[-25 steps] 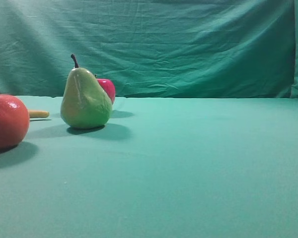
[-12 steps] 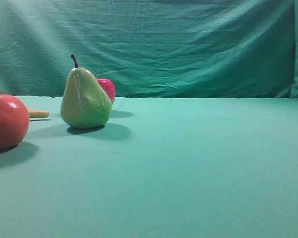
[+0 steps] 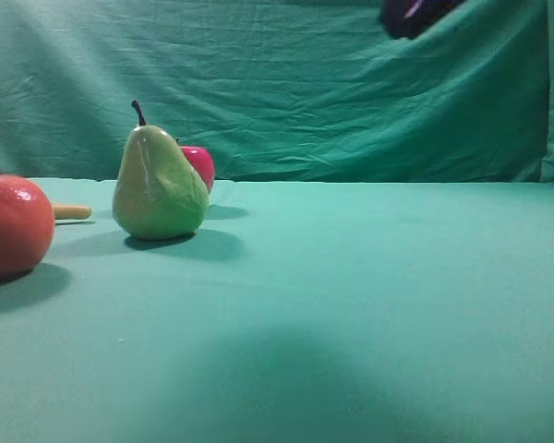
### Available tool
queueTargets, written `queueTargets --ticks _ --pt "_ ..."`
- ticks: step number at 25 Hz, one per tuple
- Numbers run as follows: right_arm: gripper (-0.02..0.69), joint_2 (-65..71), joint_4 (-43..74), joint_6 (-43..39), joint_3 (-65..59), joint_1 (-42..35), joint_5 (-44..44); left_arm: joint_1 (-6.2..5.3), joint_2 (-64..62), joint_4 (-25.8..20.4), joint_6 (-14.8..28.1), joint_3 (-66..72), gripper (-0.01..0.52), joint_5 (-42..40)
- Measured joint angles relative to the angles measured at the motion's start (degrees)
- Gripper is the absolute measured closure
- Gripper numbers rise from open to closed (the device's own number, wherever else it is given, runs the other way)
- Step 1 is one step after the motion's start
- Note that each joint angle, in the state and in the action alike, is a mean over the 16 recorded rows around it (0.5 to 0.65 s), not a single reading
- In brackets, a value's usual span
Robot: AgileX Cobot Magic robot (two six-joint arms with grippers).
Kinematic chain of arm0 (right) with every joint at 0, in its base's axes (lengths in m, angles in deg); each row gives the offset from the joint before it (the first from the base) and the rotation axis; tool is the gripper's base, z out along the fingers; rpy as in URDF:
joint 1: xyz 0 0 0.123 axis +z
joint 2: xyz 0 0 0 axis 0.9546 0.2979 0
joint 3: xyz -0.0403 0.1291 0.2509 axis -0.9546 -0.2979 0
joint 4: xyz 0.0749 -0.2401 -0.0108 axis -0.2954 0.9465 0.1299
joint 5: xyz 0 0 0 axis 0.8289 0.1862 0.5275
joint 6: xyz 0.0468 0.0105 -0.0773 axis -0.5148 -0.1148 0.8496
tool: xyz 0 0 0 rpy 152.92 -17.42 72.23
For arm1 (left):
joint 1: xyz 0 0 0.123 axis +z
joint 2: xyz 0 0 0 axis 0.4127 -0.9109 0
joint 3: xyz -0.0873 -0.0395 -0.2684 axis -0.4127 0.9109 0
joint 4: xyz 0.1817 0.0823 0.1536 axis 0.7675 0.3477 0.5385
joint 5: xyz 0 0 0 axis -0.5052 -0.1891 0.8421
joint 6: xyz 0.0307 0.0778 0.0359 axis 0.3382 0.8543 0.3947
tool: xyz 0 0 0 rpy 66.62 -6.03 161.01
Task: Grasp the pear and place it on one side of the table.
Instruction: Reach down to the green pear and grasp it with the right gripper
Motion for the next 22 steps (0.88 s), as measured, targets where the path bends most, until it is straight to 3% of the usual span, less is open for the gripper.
queueTargets --ticks 5,9,15,22 --pt "0.062 8.1 0.0 0.1 8.1 2.5 1.5 0.00 0.0 0.0 0.0 0.0 0.514 0.0" --pt "0.005 14.1 0.0 0.1 14.3 3.4 3.1 0.00 0.0 0.0 0.0 0.0 0.514 0.0" --pt "-0.004 22.4 0.0 0.1 21.7 3.7 4.8 0.00 0.0 0.0 0.0 0.0 0.514 0.0" --pt "0.067 28.6 0.0 0.2 26.0 3.7 5.7 0.00 0.0 0.0 0.0 0.0 0.514 0.0"
